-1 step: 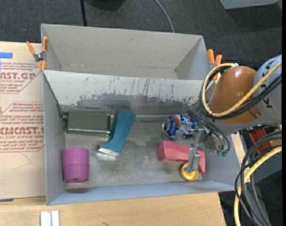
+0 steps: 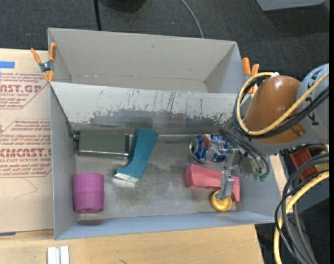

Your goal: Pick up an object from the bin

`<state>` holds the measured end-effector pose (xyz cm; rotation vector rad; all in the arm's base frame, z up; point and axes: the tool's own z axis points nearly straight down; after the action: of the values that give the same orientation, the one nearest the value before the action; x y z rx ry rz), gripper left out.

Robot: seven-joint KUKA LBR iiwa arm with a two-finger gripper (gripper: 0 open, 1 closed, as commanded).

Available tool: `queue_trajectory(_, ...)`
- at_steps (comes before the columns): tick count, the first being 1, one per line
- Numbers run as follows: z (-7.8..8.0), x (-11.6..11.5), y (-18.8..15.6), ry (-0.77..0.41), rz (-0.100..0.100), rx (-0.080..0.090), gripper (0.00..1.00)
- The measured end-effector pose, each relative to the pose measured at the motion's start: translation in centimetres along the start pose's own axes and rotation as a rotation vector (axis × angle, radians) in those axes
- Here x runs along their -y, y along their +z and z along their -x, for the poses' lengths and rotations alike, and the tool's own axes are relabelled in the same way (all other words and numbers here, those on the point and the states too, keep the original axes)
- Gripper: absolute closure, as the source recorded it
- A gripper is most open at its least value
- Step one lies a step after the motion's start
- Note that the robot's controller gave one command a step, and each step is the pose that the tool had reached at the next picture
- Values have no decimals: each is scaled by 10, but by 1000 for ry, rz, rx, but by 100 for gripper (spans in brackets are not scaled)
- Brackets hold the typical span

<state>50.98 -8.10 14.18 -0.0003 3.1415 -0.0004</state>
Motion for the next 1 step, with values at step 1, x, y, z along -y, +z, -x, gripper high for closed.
queue_trajectory(1, 2, -3, 25, -74, -2, 7, 0)
